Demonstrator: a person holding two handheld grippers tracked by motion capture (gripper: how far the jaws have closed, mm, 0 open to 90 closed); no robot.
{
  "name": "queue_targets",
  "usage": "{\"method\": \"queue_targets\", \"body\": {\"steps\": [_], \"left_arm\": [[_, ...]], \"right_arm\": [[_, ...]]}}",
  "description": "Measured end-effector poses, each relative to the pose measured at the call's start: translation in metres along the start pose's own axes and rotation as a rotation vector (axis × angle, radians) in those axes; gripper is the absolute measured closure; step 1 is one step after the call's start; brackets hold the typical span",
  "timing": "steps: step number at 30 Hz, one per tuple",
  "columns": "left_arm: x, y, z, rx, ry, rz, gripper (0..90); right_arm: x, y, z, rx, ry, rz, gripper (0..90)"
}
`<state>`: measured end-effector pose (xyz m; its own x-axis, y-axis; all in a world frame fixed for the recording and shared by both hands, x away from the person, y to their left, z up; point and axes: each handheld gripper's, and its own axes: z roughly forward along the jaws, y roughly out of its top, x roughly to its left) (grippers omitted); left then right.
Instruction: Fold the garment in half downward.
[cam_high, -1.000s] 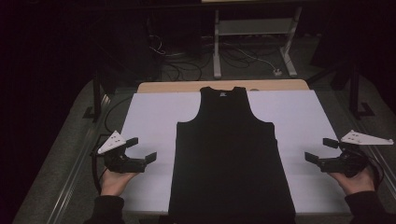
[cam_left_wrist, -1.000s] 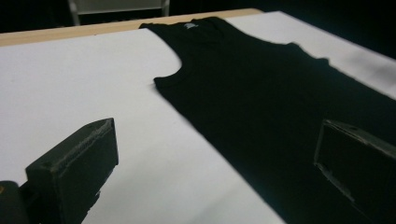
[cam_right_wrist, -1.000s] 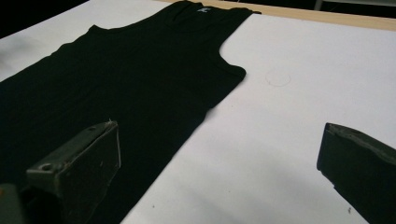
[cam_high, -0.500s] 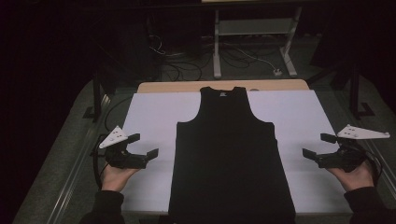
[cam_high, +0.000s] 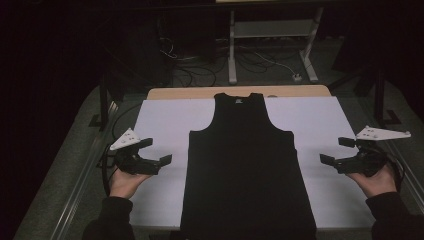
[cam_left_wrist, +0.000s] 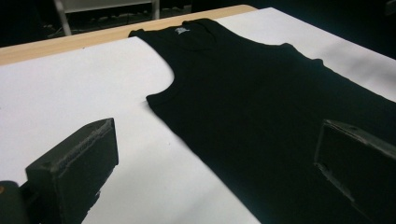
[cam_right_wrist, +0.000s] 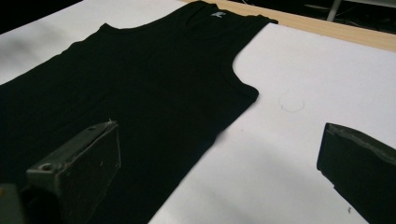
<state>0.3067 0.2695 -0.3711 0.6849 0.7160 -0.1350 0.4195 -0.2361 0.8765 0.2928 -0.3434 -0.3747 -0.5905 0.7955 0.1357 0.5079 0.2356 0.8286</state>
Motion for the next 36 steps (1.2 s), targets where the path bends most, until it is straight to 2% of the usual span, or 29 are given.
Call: {"method": "queue_targets", "body": {"steps": [12,16,36], "left_arm": [[0.002,0.017,0.007,0.007,-0.012,0.023,0.0],[0.003,0.02,0.012,0.053,-0.008,0.054,0.0],[0.01,0.032,0.031,0.045,-0.039,0.035,0.0]], "right_arm": [[0.0,0.016,0.005,0.002,0.017,-0.016,0.0],[0.0,0.02,0.008,0.014,0.021,-0.02,0.0],[0.001,0.04,0.028,0.05,0.043,-0.043,0.0]]}}
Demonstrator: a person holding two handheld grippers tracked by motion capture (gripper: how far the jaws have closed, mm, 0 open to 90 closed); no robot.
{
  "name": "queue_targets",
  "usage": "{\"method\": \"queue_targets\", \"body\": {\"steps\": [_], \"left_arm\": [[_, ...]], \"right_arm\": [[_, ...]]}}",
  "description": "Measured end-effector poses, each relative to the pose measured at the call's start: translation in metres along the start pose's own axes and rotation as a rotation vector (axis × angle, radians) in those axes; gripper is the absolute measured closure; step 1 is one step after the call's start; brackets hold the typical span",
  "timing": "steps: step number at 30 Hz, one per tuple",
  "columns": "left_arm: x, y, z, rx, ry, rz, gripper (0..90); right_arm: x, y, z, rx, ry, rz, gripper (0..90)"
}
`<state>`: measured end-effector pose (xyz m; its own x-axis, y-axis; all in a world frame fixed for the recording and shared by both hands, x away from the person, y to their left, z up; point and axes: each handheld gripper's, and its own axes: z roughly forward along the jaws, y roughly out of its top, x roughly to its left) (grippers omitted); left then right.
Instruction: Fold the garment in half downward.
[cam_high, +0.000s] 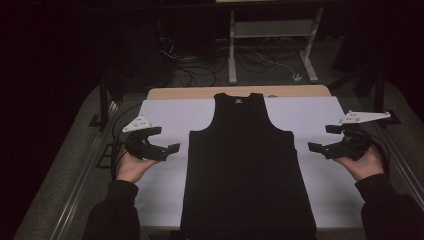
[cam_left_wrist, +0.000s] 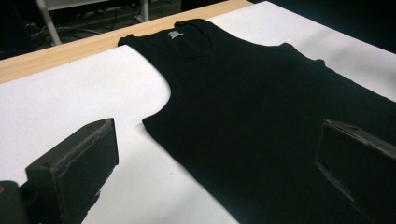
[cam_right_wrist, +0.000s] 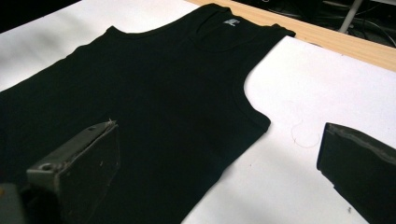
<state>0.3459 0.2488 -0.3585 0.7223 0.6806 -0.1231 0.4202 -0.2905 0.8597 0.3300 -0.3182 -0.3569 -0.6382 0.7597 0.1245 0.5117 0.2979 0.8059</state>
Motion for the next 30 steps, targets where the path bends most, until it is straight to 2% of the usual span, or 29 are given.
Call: {"method": "queue_targets", "body": {"steps": [14,21,30], "left_arm": [[0.004,0.013,0.022,0.023,-0.02,0.002,0.0],[0.009,0.011,0.03,0.043,-0.02,-0.015,0.0],[0.017,0.008,0.039,0.052,-0.017,-0.042,0.0]], "right_arm": [[-0.002,0.014,0.017,0.021,0.004,-0.019,0.0],[-0.004,0.021,0.026,0.029,0.012,-0.019,0.0],[-0.009,0.02,0.04,0.047,0.017,-0.01,0.0]]}}
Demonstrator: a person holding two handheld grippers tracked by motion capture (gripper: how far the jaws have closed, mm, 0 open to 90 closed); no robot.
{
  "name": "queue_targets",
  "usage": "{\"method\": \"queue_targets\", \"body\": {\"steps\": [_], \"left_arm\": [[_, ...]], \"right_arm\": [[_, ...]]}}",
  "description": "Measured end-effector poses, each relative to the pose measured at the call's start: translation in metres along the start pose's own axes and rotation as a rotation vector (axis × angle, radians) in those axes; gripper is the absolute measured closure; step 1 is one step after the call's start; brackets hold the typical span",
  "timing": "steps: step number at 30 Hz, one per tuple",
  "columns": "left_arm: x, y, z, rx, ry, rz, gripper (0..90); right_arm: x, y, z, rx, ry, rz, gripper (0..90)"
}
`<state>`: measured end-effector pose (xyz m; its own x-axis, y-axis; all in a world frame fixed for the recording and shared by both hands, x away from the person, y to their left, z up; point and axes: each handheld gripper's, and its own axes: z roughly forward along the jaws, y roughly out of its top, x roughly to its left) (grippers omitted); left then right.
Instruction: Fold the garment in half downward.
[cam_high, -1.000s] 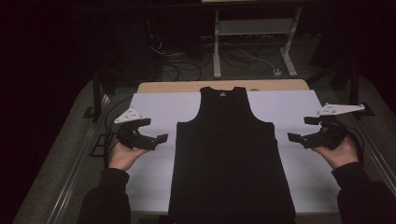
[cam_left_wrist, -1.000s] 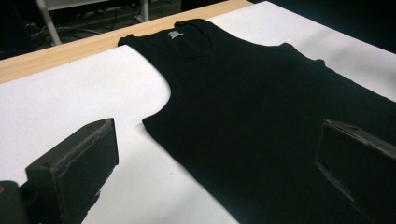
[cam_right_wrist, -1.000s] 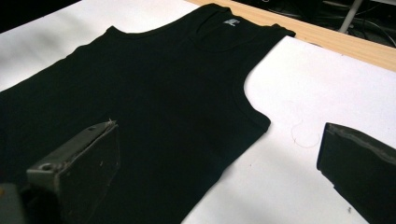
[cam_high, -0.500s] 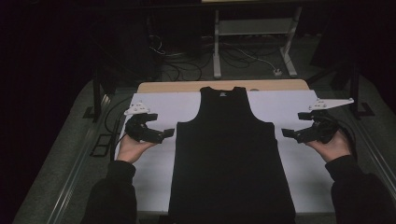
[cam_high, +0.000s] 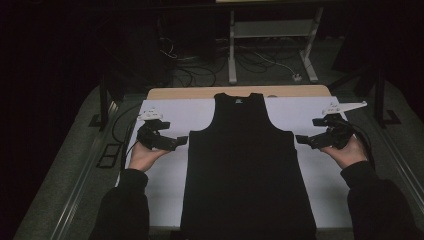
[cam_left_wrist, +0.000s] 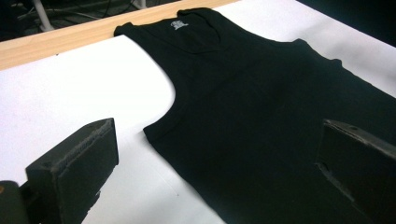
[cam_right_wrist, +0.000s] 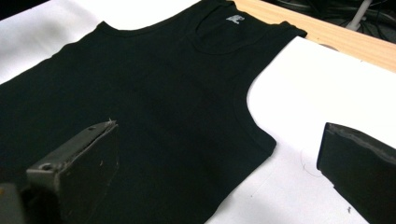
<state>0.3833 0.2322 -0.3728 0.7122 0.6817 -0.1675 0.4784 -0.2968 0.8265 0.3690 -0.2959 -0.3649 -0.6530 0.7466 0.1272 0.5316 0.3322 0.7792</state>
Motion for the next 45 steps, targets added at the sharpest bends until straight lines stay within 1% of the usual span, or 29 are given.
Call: {"method": "queue_targets", "body": {"steps": [2,4,5,7,8,12,14,19,21,24,25,29,31,35,39,41,43,44,45], "left_arm": [[0.002,0.0,0.002,0.006,-0.002,0.0,0.0],[0.004,0.001,0.003,0.007,0.0,-0.009,0.0],[0.004,0.001,0.004,0.01,0.0,-0.007,0.0],[0.004,0.003,0.005,0.016,0.013,0.001,0.0],[0.005,0.005,0.005,0.013,0.013,0.005,0.0],[0.005,0.01,0.009,0.018,0.007,0.004,0.0],[0.006,0.012,0.012,0.021,0.002,0.007,0.0],[0.006,0.016,0.019,0.036,0.001,0.009,0.0],[0.008,0.017,0.021,0.044,-0.001,0.018,0.0],[0.011,0.017,0.025,0.051,-0.001,0.01,0.0],[0.012,0.017,0.026,0.053,0.0,0.004,0.0],[0.016,0.015,0.032,0.06,0.003,-0.011,0.0],[0.019,0.013,0.034,0.066,0.002,-0.019,0.0],[0.024,0.011,0.039,0.077,0.005,-0.024,0.0],[0.027,0.008,0.043,0.076,0.018,-0.036,0.0],[0.028,0.006,0.045,0.084,0.014,-0.041,0.0],[0.029,0.006,0.047,0.095,0.016,-0.036,0.0],[0.029,0.006,0.047,0.094,0.016,-0.036,0.0],[0.03,0.005,0.048,0.088,0.013,-0.045,0.0]], "right_arm": [[-0.002,0.0,0.003,0.005,0.001,0.002,0.0],[-0.004,0.0,0.005,0.008,0.001,0.009,0.0],[-0.005,0.0,0.006,0.009,0.002,0.011,0.0],[-0.007,0.0,0.007,0.009,0.002,0.016,0.0],[-0.008,0.0,0.008,0.012,0.001,0.024,0.0],[-0.013,0.001,0.01,0.014,-0.001,0.03,0.0],[-0.017,0.001,0.013,0.014,-0.002,0.046,0.0],[-0.021,0.003,0.016,0.018,-0.003,0.054,0.0],[-0.023,0.005,0.018,0.022,-0.008,0.051,0.0],[-0.025,0.007,0.02,0.019,-0.004,0.053,0.0],[-0.026,0.008,0.021,0.019,-0.004,0.062,0.0],[-0.031,0.007,0.025,0.021,-0.002,0.072,0.0],[-0.033,0.006,0.028,0.029,-0.003,0.083,0.0],[-0.036,0.004,0.035,0.048,0.001,0.087,0.0],[-0.038,0.002,0.04,0.056,0.002,0.094,0.0],[-0.039,0.001,0.043,0.062,0.001,0.097,0.0],[-0.04,0.0,0.045,0.066,0.0,0.098,0.0],[-0.041,0.0,0.045,0.066,0.002,0.1,0.0],[-0.041,0.0,0.046,0.068,0.0,0.101,0.0]]}}
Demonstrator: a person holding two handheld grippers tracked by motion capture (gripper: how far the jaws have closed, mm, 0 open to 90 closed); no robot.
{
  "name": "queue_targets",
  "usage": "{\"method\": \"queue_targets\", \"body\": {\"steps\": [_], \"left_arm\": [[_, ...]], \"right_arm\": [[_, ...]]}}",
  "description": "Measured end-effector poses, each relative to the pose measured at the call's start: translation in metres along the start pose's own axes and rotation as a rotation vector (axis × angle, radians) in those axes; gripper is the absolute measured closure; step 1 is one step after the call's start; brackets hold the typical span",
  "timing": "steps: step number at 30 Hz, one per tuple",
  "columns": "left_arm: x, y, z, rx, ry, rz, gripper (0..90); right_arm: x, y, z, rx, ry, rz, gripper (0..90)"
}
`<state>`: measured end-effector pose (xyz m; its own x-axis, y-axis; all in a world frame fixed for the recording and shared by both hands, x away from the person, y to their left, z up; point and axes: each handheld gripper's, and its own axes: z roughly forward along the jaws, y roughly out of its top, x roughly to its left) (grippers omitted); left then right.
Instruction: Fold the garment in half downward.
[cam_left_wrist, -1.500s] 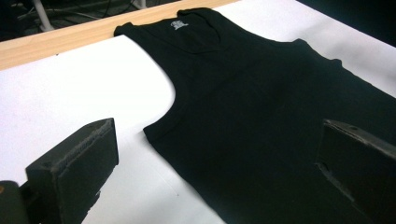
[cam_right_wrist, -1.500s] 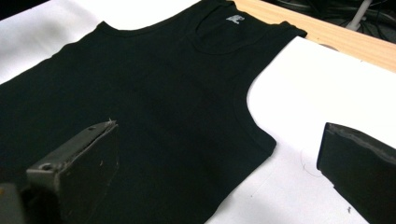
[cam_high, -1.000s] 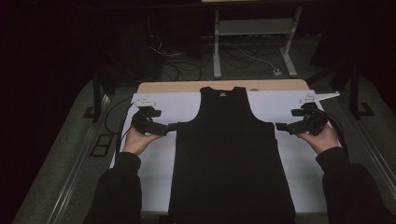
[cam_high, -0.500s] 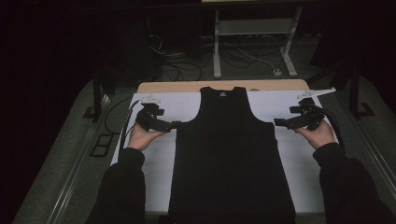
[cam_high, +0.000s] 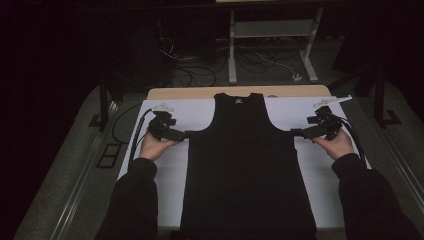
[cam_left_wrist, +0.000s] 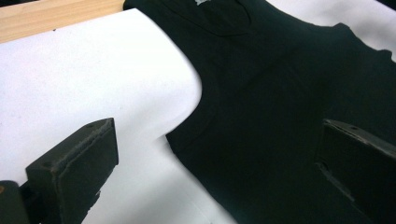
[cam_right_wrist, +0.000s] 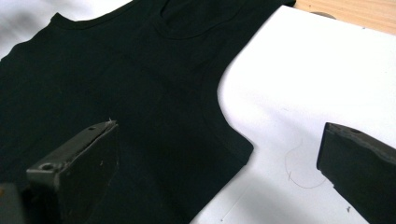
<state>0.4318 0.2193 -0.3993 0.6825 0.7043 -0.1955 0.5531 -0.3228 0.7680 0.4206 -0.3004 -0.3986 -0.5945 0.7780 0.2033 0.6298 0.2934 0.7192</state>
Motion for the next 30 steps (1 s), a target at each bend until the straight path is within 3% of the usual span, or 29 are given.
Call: {"method": "queue_targets", "body": {"steps": [19,30], "left_arm": [[0.008,-0.009,0.023,0.042,-0.026,-0.041,0.0],[0.013,-0.013,0.032,0.076,-0.019,-0.067,0.0]], "right_arm": [[-0.009,-0.006,0.022,0.038,0.0,0.034,0.0],[-0.013,-0.01,0.035,0.061,0.003,0.054,1.5]]}}
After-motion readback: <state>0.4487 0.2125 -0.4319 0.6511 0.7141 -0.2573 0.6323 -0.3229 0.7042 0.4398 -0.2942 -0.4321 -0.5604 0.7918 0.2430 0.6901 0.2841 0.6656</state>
